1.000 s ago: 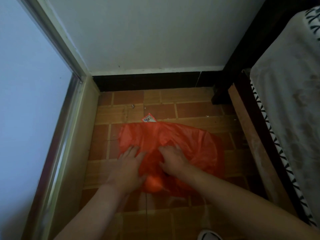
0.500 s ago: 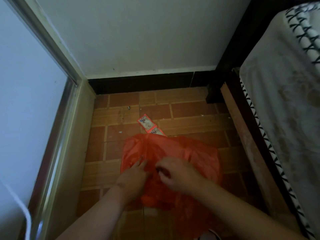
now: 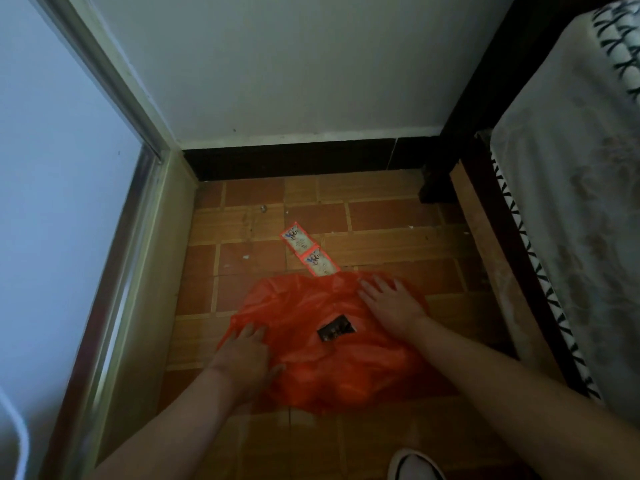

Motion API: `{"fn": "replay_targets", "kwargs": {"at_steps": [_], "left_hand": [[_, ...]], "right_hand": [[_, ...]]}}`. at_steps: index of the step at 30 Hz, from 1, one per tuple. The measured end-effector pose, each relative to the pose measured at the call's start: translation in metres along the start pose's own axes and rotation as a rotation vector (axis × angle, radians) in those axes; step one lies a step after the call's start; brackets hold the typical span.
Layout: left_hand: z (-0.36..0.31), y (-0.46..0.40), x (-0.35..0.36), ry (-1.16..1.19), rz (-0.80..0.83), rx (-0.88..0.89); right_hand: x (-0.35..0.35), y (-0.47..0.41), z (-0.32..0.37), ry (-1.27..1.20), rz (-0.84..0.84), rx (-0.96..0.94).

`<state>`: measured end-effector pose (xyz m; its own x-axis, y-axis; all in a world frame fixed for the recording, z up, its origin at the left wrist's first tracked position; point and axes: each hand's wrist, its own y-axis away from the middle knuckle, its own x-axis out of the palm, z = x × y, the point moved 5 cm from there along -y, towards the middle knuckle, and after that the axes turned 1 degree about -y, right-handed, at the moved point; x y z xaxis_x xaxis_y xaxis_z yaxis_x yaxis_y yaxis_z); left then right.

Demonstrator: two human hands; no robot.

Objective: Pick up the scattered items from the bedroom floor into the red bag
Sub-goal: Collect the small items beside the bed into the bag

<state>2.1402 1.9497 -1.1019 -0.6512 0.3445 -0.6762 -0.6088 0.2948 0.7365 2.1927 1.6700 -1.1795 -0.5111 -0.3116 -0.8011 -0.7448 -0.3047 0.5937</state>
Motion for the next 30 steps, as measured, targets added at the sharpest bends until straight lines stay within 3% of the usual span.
{"fn": "replay_targets", "kwargs": {"at_steps": [4, 9, 11, 13, 17, 21, 30], "left_hand": [[0.0, -0.001, 0.003, -0.028, 0.046, 0.002], [-0.01, 0.006, -0.037, 0.076, -0.191, -0.009], [-0.011, 0.007, -0.054, 0.082, -0.369, -0.018], [-0.013, 0.004, -0.055, 0.079, -0.426, -0.018], [-0.019, -0.014, -0.023, 0.098, -0.2, -0.068], [-0.018, -0.025, -0.002, 0.097, -0.084, -0.111], [-0.027, -0.022, 0.002, 0.055, -0.009, -0.083]], "right_hand": [[0.0, 0.008, 0.002, -0.139, -0.023, -0.006], [-0.029, 0.031, 0.026, -0.502, -0.371, 0.039], [-0.025, 0.037, 0.038, -0.564, -0.319, 0.018], [-0.014, 0.047, 0.05, -0.512, -0.209, -0.008], [0.017, 0.068, 0.058, -0.473, -0.097, 0.022], [0.036, 0.081, 0.062, -0.53, -0.07, 0.008], [0.049, 0.089, 0.08, -0.515, -0.052, -0.118]]}}
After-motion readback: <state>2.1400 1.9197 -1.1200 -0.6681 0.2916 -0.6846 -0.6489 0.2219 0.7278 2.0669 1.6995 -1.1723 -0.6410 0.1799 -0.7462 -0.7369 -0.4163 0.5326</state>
